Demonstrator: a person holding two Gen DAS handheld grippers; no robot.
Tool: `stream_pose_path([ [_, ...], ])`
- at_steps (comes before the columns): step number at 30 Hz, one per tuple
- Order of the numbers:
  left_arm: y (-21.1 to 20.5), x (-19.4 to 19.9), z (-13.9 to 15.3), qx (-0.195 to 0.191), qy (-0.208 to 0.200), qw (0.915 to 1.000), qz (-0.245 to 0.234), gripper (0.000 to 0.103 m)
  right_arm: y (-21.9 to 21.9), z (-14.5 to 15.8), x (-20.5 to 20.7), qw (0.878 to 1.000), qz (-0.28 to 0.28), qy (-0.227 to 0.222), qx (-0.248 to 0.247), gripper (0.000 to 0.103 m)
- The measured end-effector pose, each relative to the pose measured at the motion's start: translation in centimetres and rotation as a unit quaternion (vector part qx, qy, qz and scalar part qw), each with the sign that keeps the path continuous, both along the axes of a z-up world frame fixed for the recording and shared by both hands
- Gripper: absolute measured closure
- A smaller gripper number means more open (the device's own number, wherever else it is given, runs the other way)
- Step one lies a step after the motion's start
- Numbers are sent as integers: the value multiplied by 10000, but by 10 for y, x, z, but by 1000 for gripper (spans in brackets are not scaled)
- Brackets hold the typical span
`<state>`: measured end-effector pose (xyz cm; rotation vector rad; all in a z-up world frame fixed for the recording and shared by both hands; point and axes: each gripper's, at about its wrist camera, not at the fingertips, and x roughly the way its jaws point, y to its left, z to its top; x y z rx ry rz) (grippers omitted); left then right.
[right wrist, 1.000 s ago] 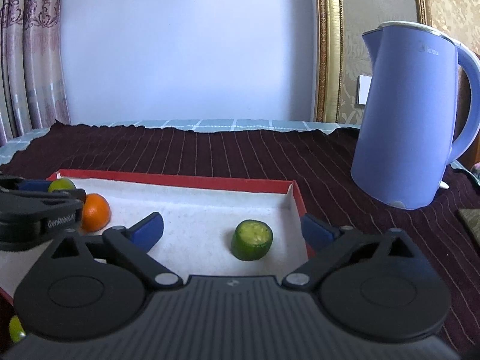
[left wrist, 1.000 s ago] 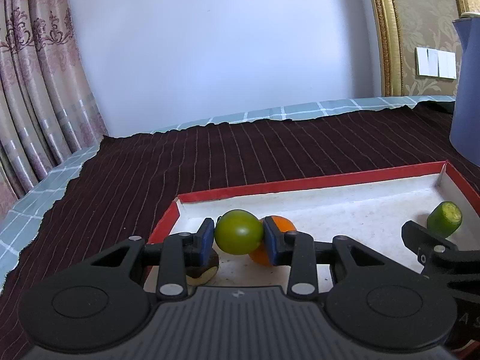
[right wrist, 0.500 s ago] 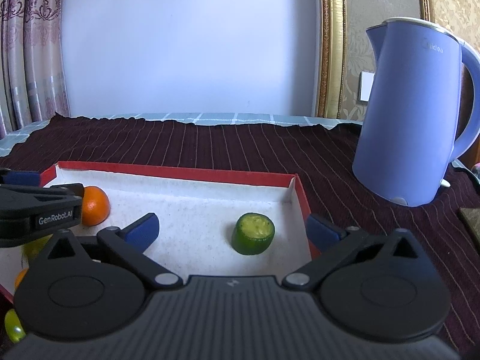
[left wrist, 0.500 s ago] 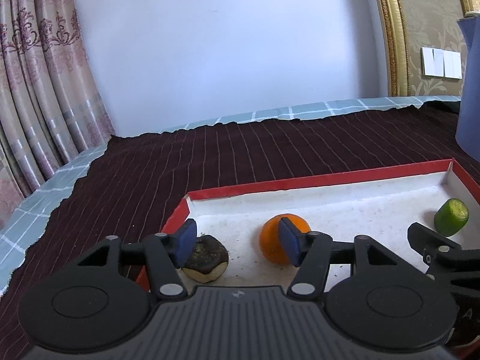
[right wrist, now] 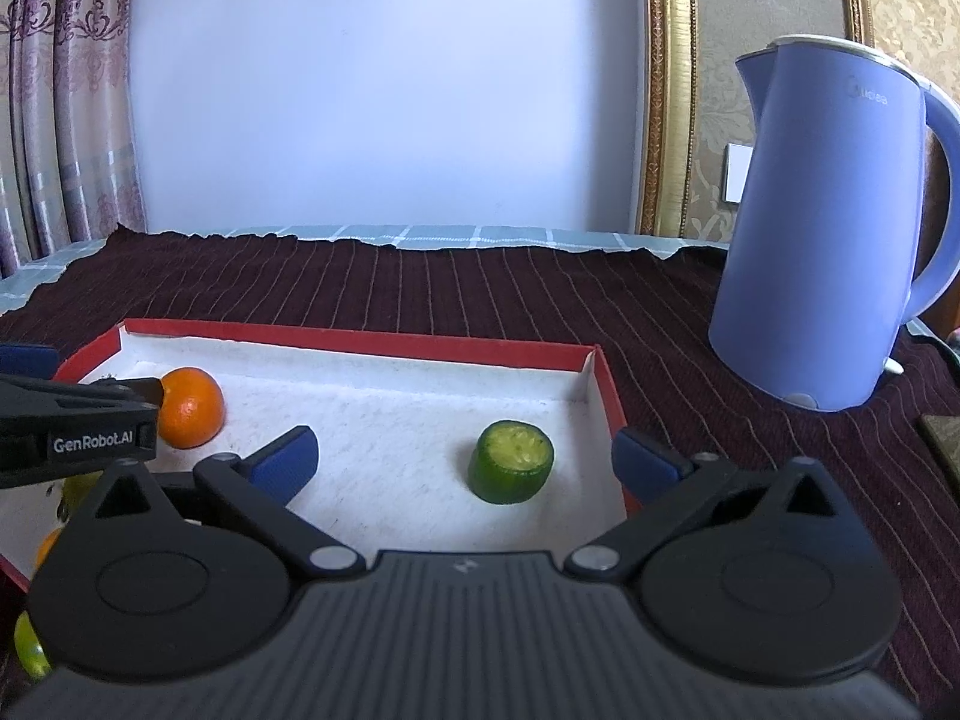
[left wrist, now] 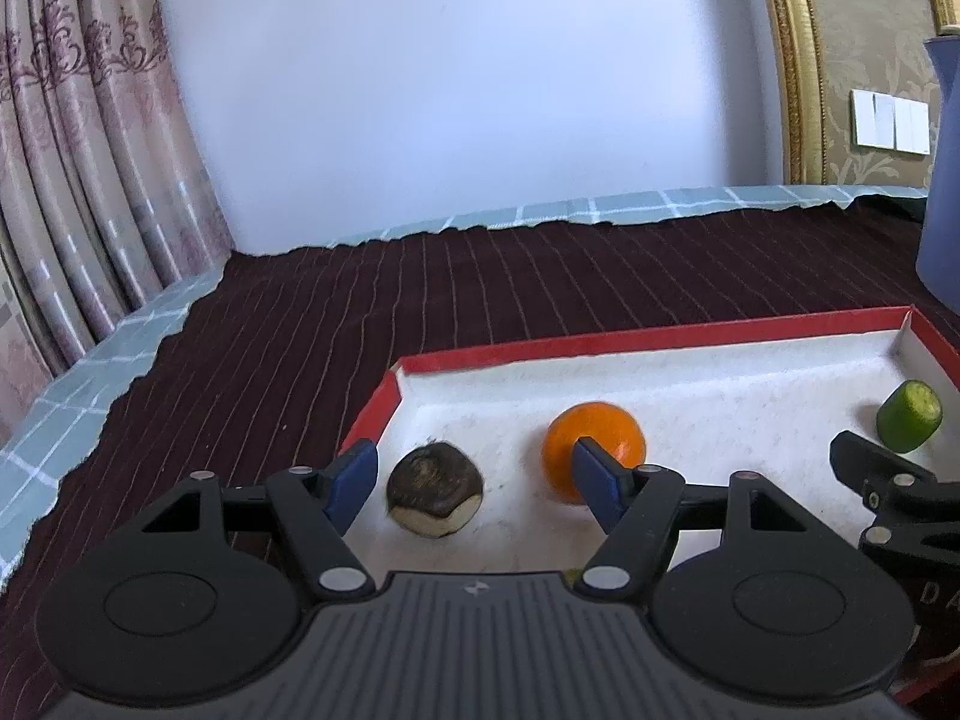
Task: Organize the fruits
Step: 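Withdraw both open tools from the tray toward the loose pieces on the cloth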
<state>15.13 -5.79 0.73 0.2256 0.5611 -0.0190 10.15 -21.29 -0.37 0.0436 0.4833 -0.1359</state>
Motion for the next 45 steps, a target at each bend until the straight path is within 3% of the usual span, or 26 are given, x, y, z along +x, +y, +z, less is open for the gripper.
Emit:
stream_pose_path([
  [8, 18, -4, -4, -317, 369, 9988, 15, 31, 10, -2, -5, 9995, -5, 63, -324, 0],
  [12, 25, -14, -5, -309, 279, 9991, 82, 31, 12, -2, -10, 9992, -35, 60, -382, 0],
  [21, 36, -39, -3, -385, 19, 9993, 16, 27, 4, -2, -28, 10000, 60, -16, 13, 0],
  [29, 47, -52, -6, -347, -65, 9993, 136, 22, 6, -1, -42, 9999, -44, -131, -96, 0],
  [40, 67, -61, -14, -650, 155, 9976, 195, 22, -11, -1, -70, 9969, -271, -362, 641, 0],
  [45, 74, -71, -15, -781, 39, 9967, 197, 20, -12, -3, -87, 9944, -221, -390, 961, 0],
])
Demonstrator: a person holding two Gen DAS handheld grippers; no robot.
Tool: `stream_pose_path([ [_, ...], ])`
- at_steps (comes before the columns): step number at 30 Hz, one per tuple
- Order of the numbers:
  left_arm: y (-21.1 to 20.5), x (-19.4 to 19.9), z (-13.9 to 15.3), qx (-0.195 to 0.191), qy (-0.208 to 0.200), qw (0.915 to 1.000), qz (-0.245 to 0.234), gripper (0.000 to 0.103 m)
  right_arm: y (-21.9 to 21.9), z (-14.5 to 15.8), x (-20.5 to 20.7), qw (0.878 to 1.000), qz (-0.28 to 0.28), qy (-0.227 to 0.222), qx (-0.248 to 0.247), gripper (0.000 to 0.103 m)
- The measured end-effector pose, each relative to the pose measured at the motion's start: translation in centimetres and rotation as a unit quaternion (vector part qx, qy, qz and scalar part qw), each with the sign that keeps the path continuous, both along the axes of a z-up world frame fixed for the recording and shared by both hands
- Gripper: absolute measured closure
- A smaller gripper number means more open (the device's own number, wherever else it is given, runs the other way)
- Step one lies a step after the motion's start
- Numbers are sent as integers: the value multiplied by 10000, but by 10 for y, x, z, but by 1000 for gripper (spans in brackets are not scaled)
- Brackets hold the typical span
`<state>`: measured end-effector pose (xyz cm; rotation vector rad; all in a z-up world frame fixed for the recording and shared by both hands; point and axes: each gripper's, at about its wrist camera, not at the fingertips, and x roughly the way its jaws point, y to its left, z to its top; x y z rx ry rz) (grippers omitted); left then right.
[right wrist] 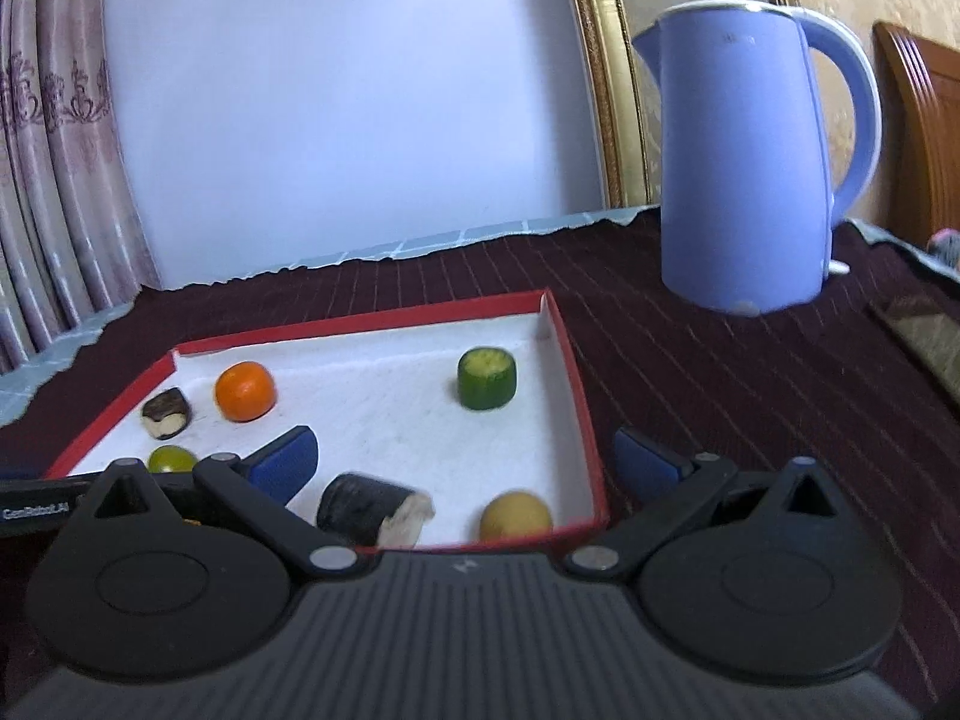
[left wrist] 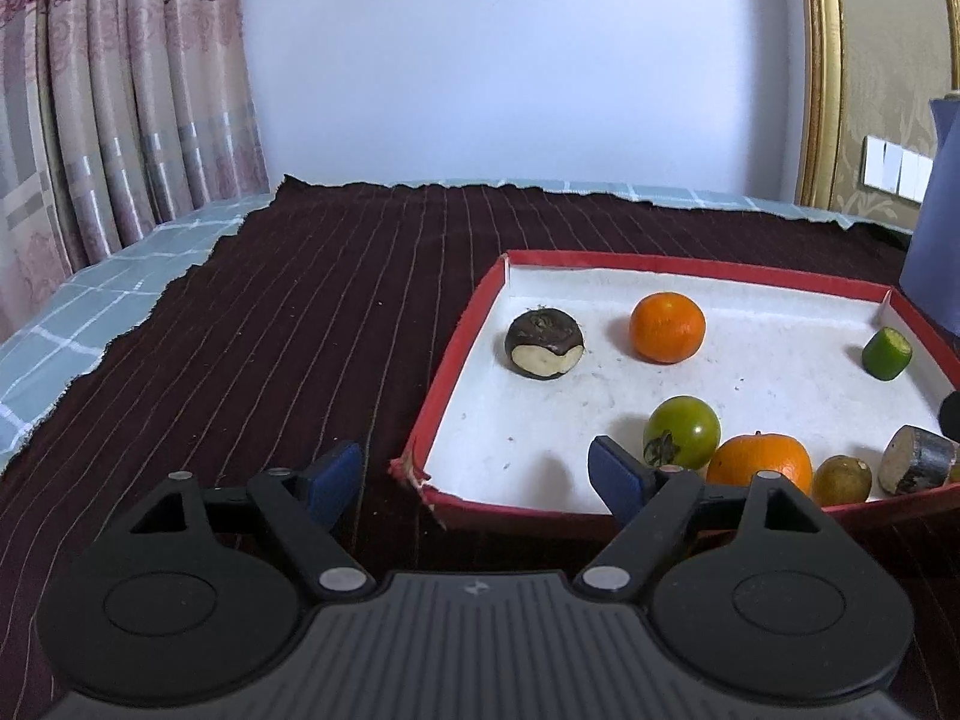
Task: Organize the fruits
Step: 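Withdraw both open tools from the tray toward the loose pieces on the cloth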
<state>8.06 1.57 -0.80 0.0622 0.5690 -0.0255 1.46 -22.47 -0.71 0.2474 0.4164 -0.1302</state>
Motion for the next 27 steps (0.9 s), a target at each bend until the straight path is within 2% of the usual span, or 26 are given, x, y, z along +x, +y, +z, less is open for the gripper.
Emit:
stream_pose_path([
  [4, 1, -9, 1, -8, -175, 9998, 19, 20, 1, 1, -16, 9997, -17, -190, 137, 0],
  [11, 11, -22, 4, -216, -346, 9991, 101, 19, 11, 1, -36, 9993, 256, -191, 202, 0],
  [14, 19, -25, 4, -391, -285, 9987, 134, 18, 24, 3, -45, 9991, 368, -204, 40, 0],
  [18, 27, -24, 4, -597, -174, 9979, 197, 9, 44, 5, -50, 9967, 809, -40, -73, 0],
  [21, 28, -24, 3, -648, -148, 9975, 237, 7, 64, 2, -49, 9928, 1161, 192, -237, 0],
  [27, 27, -25, 2, -599, -167, 9975, 347, 3, 94, 2, -49, 9863, 1357, 374, -863, 0],
])
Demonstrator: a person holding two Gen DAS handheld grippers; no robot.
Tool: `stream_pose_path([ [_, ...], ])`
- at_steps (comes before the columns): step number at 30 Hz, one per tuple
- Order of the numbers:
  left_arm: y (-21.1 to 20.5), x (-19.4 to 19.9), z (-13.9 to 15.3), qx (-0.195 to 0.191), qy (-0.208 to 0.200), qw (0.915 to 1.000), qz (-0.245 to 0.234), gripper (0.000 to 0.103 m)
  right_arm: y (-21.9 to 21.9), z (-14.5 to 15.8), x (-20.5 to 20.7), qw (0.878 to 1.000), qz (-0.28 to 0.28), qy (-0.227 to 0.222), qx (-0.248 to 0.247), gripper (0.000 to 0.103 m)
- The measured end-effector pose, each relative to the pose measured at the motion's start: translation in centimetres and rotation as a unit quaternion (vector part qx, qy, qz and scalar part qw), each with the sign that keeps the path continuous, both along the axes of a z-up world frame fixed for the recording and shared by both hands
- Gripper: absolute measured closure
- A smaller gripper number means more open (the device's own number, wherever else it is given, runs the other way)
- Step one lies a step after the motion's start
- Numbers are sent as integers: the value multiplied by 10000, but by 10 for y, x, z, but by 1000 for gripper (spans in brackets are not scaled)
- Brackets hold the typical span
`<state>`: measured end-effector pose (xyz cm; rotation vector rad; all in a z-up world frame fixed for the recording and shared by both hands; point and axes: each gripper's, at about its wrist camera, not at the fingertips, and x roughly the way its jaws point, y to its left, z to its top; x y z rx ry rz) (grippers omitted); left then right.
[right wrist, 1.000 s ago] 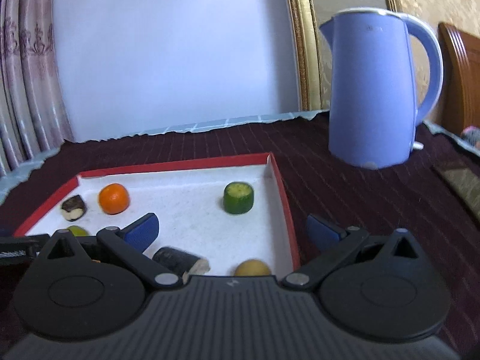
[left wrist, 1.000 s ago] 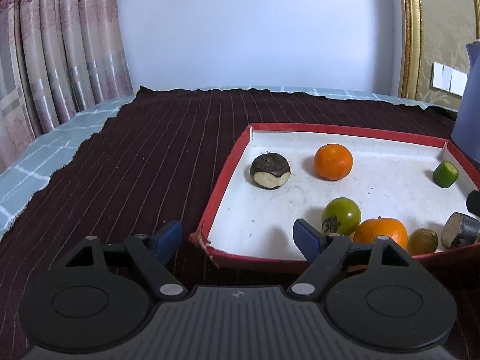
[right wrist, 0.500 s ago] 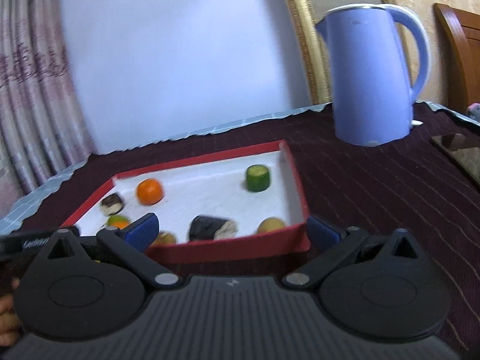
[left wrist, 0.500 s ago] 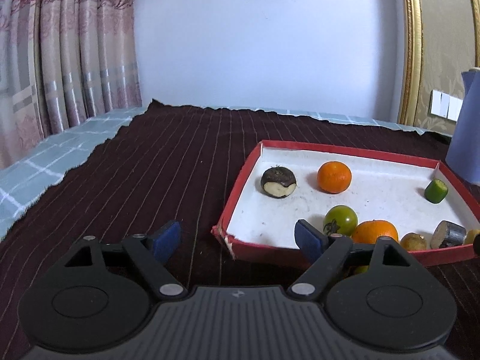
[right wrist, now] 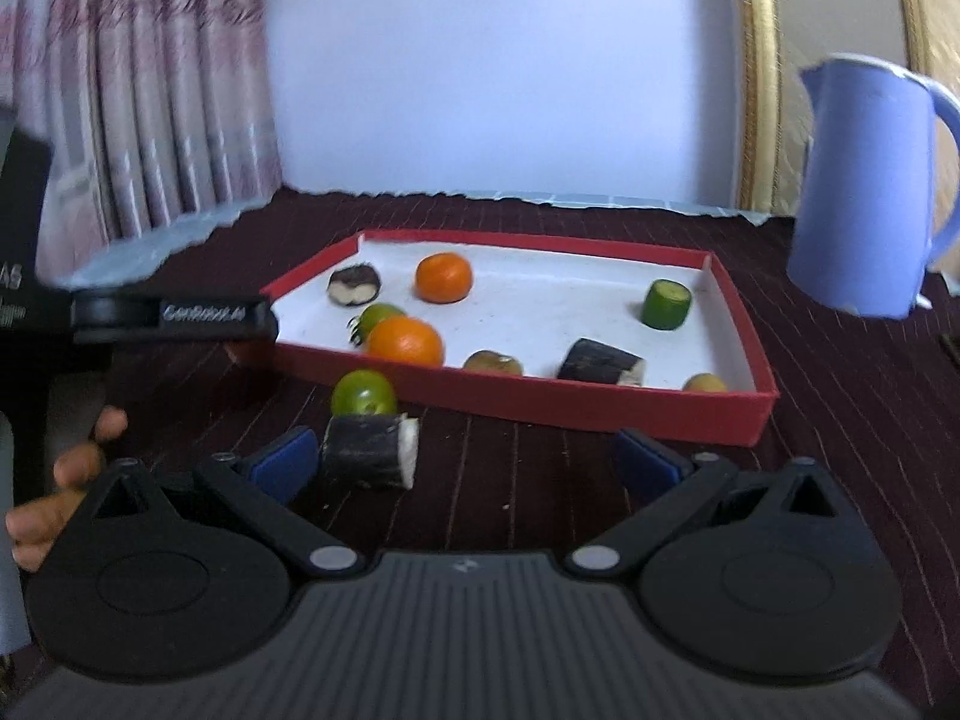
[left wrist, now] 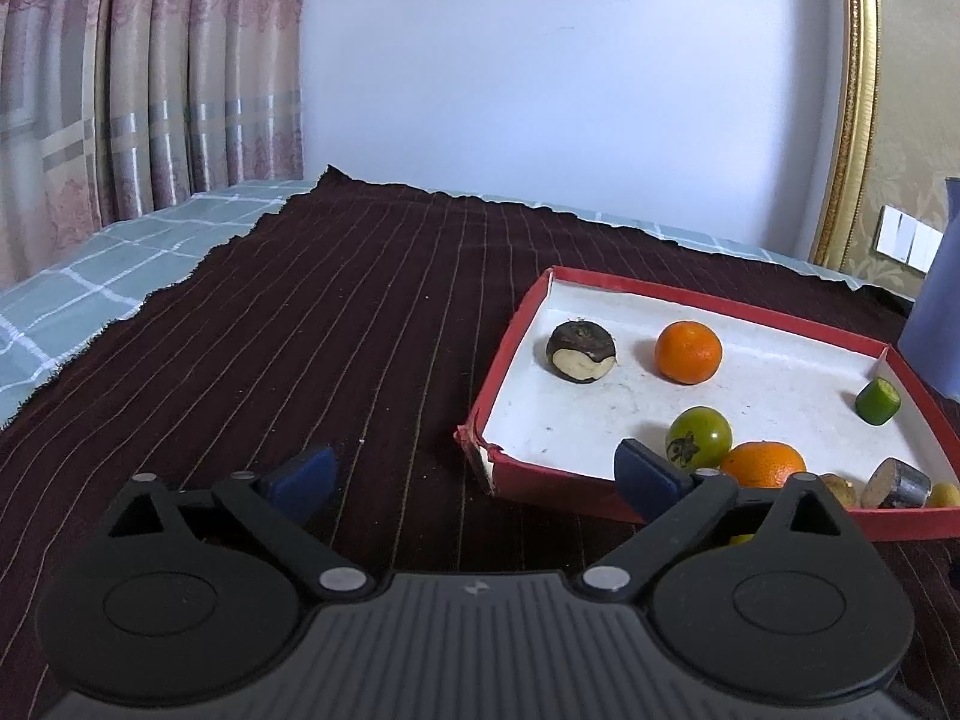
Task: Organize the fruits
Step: 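Withdraw both open tools from the tray toward the loose pieces on the cloth, then close the right tool on a dark cylinder piece while the left tool closes on a green tomato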
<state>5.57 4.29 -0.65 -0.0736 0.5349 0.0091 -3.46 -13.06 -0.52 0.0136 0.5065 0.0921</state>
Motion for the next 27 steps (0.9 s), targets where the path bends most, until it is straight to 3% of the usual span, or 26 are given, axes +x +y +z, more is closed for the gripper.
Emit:
stream_pose_path([
  [10, -5, -4, 1, 201, -80, 9998, 22, 3, 26, -2, 18, 9973, 335, 278, -593, 0],
  [16, -6, -4, 1, 217, -84, 9997, -73, 3, 38, -4, 20, 9943, 438, 364, -903, 10],
  [19, -9, -6, 1, 327, -125, 9994, -79, 3, 37, -5, 23, 9945, 419, 450, -848, 27],
  [21, -12, -8, 1, 427, -163, 9989, -70, 3, 34, -6, 25, 9954, 437, 506, -693, 48],
  [26, -17, -9, 2, 575, -217, 9981, -86, 3, 30, -6, 23, 9956, 612, 522, -488, 73],
  [27, -17, -10, 2, 580, -219, 9980, -85, 3, 29, -5, 22, 9957, 587, 511, -497, 73],
])
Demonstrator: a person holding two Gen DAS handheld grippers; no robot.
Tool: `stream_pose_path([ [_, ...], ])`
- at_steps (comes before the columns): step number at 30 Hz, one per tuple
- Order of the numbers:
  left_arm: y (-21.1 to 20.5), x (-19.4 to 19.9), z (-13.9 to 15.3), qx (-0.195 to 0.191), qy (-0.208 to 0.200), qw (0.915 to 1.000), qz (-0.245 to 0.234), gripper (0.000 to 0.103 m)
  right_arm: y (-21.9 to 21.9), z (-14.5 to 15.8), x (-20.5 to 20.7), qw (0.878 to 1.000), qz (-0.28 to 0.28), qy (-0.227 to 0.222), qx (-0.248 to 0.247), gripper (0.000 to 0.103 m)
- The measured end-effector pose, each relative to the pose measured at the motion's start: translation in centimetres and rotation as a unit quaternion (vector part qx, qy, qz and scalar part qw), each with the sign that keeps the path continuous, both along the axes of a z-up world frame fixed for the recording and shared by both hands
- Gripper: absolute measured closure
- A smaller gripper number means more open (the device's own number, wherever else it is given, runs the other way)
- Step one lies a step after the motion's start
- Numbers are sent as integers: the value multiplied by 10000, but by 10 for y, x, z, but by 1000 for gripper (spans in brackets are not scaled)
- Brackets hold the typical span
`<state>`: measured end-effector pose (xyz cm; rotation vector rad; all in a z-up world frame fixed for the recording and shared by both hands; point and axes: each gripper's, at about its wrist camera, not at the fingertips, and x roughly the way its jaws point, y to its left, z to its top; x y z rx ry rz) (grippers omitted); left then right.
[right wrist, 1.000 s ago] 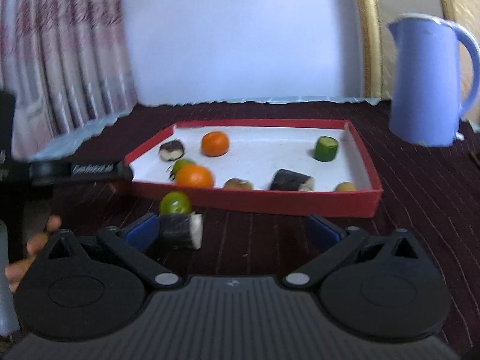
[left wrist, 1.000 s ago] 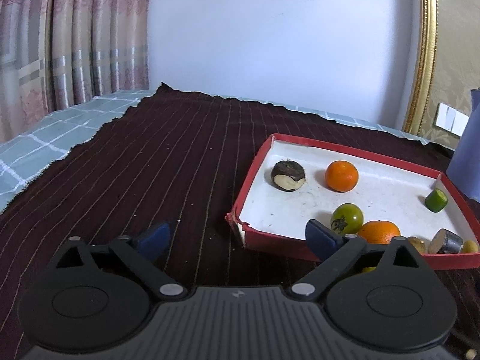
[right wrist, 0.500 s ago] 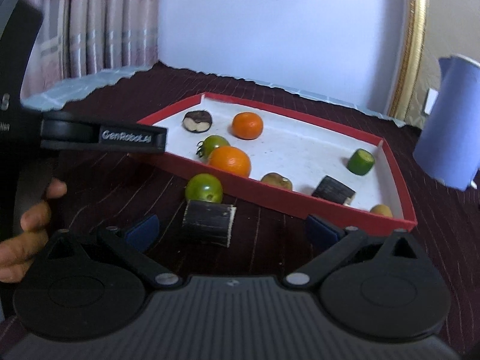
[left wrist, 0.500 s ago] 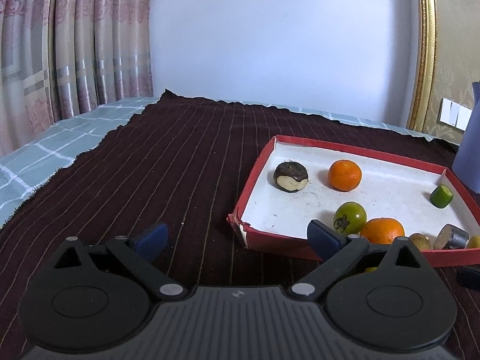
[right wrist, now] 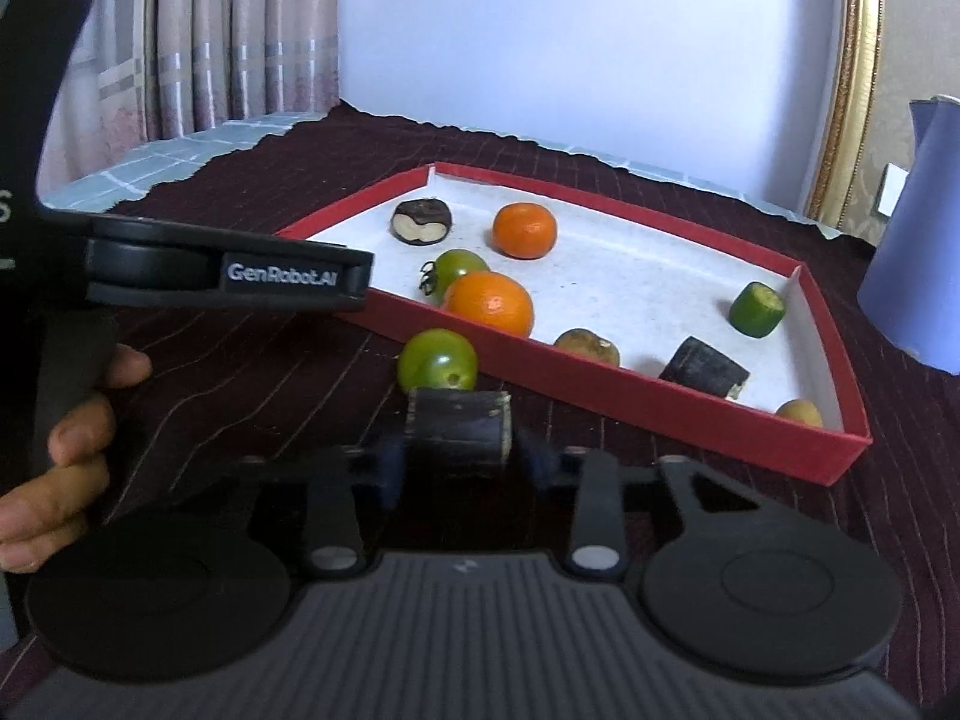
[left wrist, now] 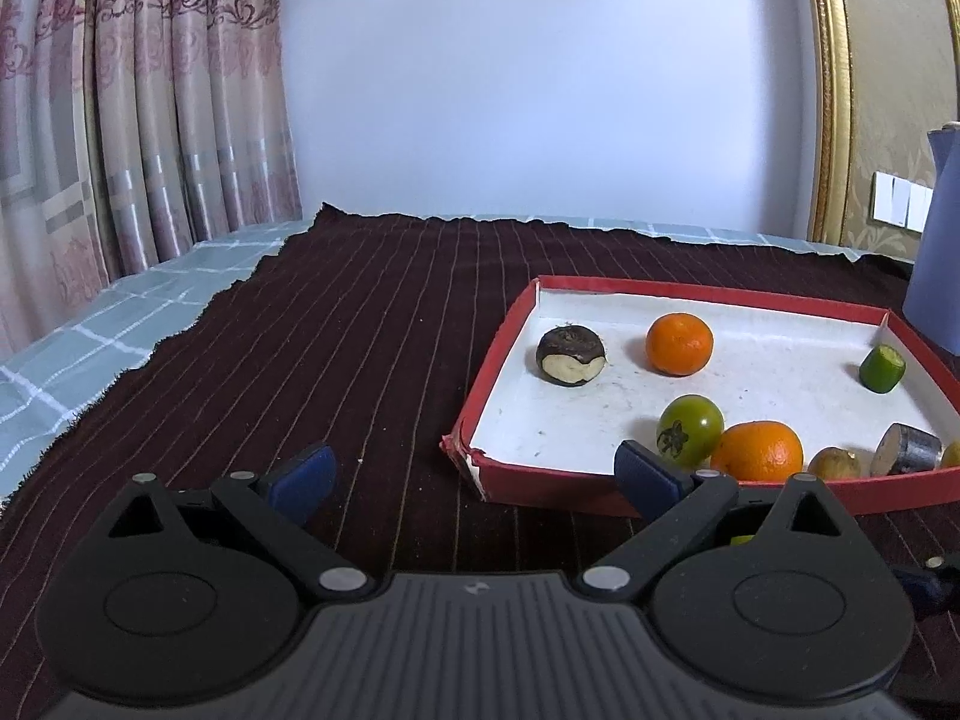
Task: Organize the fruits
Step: 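Close the right tool on a dark cylinder piece while the left tool closes on a green tomato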
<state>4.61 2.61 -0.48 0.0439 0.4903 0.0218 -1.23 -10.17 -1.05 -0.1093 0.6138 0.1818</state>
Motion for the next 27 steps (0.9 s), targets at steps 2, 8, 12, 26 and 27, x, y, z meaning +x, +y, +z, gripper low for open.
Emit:
stream_pose_path([
  [2, 0, 0, 0, -3, 2, 10000, -2, 3, -4, 0, -2, 10000, -62, -25, -18, 72],
  [8, 1, 0, 0, -23, 11, 10000, -13, 3, -31, 2, -9, 9992, -390, -82, -45, 72],
  [12, 4, -1, 1, -201, 8, 9996, -194, 3, -57, 1, -11, 9967, -803, -121, -83, 72],
  [26, -54, -32, -1, 747, -95, 9845, -1585, 3, -77, -5, -12, 9948, -993, -125, 170, 68],
  [27, -57, -28, -2, 706, 6, 9844, -1609, 3, -77, -5, -12, 9946, -1016, -124, 175, 57],
])
